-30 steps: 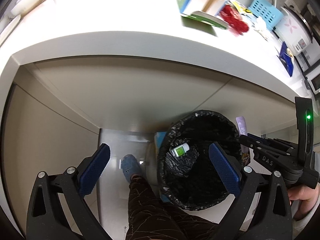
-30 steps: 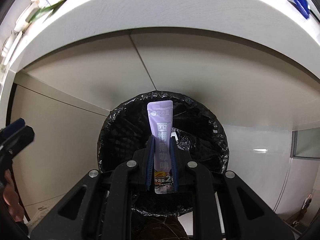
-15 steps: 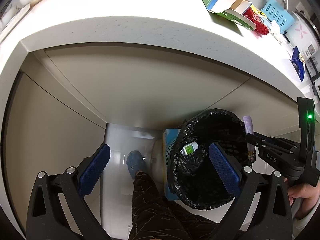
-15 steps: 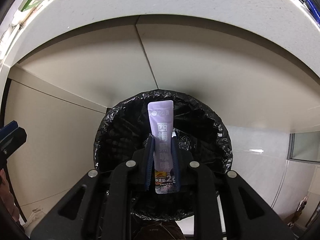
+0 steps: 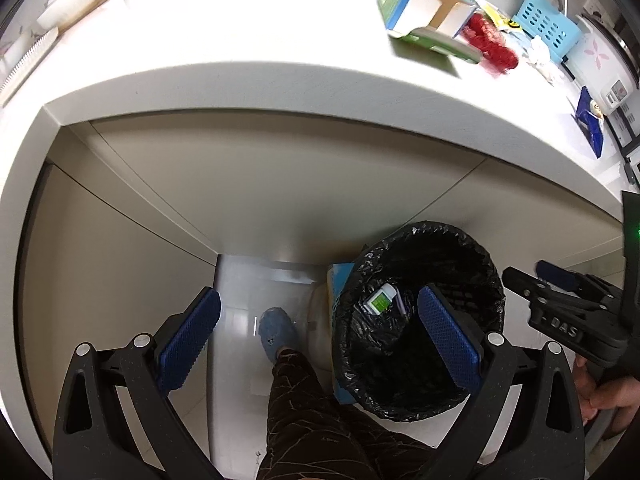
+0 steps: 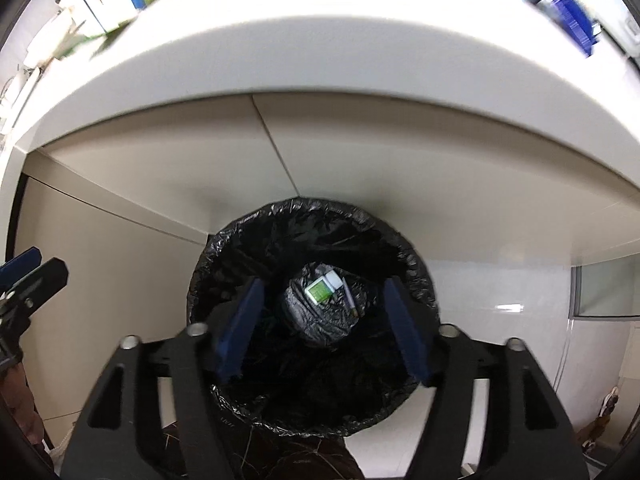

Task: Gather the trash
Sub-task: 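Raise both tools back up over the counter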

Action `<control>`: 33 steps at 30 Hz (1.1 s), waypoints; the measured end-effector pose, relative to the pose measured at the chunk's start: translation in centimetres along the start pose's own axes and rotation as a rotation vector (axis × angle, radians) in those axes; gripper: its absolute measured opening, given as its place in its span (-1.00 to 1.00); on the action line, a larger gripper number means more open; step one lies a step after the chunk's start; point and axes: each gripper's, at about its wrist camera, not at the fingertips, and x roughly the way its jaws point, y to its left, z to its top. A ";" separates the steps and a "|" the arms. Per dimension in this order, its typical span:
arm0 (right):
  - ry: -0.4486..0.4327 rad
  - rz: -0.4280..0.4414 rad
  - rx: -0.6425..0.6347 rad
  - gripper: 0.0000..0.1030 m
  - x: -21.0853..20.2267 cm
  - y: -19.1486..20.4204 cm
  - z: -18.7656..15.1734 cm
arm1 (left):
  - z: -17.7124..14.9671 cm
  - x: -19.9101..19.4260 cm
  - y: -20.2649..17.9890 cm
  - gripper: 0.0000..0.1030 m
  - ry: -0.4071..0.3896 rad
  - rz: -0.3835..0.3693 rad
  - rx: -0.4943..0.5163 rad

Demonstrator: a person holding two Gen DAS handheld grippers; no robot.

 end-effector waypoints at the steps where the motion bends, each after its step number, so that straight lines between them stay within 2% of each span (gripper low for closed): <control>1: -0.019 -0.001 0.001 0.41 -0.7 -0.1 0.0 | 0.0 -0.2 -0.2 0.88 -0.006 0.000 0.002; 7: -0.086 -0.002 0.022 0.72 -4.2 -1.1 0.1 | 0.9 -2.6 -1.3 0.88 -0.035 -0.013 0.006; 9: -0.107 -0.010 0.030 0.77 -5.4 -1.5 0.3 | 1.3 -3.3 -1.8 0.88 -0.039 -0.002 0.003; 22: -0.195 -0.017 0.050 0.81 -11.7 -2.9 2.1 | 3.9 -8.7 -3.7 0.88 -0.108 0.008 0.009; 33: -0.248 -0.028 0.066 0.81 -14.3 -3.8 5.4 | 8.0 -10.3 -4.3 0.88 -0.143 -0.018 0.003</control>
